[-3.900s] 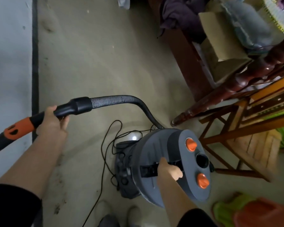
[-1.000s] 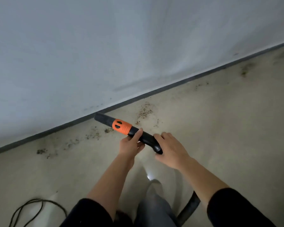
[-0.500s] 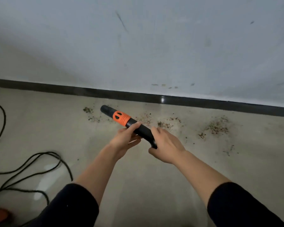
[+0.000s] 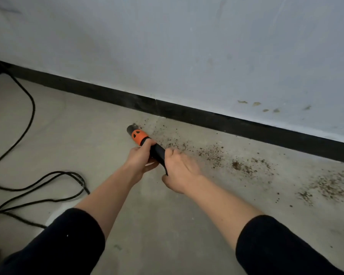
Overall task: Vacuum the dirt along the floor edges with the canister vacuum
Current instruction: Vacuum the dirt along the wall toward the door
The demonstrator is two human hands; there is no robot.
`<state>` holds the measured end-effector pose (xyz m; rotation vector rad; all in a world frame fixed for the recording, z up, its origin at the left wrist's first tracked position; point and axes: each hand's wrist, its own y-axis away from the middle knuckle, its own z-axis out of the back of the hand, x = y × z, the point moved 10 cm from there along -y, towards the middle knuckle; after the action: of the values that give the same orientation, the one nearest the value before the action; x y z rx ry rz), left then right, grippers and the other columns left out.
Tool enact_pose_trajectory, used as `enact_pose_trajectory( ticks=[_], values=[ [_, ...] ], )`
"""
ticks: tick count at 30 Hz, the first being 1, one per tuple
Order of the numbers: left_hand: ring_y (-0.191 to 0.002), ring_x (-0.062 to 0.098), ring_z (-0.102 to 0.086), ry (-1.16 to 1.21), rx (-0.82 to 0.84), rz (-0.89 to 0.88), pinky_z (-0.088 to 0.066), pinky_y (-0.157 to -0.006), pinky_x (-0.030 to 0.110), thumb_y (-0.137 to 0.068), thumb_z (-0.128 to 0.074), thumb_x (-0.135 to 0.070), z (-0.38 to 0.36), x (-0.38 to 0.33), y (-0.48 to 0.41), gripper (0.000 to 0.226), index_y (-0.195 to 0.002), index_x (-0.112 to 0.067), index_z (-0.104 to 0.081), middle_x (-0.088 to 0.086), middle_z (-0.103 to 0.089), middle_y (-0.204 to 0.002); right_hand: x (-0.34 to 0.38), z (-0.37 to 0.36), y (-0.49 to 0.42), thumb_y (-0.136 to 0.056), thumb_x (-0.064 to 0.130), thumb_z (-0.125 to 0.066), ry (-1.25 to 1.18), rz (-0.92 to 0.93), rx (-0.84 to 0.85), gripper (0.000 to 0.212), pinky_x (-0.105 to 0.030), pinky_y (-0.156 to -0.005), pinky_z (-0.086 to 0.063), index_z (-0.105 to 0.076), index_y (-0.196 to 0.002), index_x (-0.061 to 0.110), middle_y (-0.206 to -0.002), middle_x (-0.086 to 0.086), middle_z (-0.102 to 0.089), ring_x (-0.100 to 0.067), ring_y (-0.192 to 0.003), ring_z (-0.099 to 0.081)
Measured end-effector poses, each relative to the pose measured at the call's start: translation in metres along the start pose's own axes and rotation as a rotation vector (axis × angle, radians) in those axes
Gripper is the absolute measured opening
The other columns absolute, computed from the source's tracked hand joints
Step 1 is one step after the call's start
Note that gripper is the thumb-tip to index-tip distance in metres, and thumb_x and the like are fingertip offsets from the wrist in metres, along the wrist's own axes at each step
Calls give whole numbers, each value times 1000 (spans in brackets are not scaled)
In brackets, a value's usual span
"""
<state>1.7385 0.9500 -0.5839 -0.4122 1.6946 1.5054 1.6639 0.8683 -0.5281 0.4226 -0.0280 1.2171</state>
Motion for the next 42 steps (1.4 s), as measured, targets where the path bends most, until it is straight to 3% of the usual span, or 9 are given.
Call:
enact_pose_trajectory(
  ticks=[7, 15, 42],
  values=[
    [-73, 19, -62, 79, -5, -9, -51, -61, 27, -93, -59, -22, 25, 0, -11, 17, -93, -5, -57, 9, -62, -88, 30, -4, -9, -85, 20, -63, 131, 20, -58, 63, -36, -78, -45, -31, -134, -2, -125, -18, -50, -31, -108, -54],
    [-69, 18, -59, 118, 24, 19, -49, -63, 29, -92, -57, -24, 45, 9, -21, 16, -94, -8, -59, 6, -62, -83, 56, -13, -18, -86, 15, -60, 288, 60, -59, 82, -44, -80, -51, -10, -146, -8, -128, -21, -46, -34, -109, -52],
    [-78, 19, -59, 114, 154, 37, -48, -65, 30, -93, -53, -30, 20, 16, -17, 24, -102, -10, -61, 6, -63, -88, 42, -1, -4, -91, 15, -54, 365, -10, -36, 72, -45, -80, -52, -12, -147, -7, -129, -23, -48, -36, -109, -53]
  ],
)
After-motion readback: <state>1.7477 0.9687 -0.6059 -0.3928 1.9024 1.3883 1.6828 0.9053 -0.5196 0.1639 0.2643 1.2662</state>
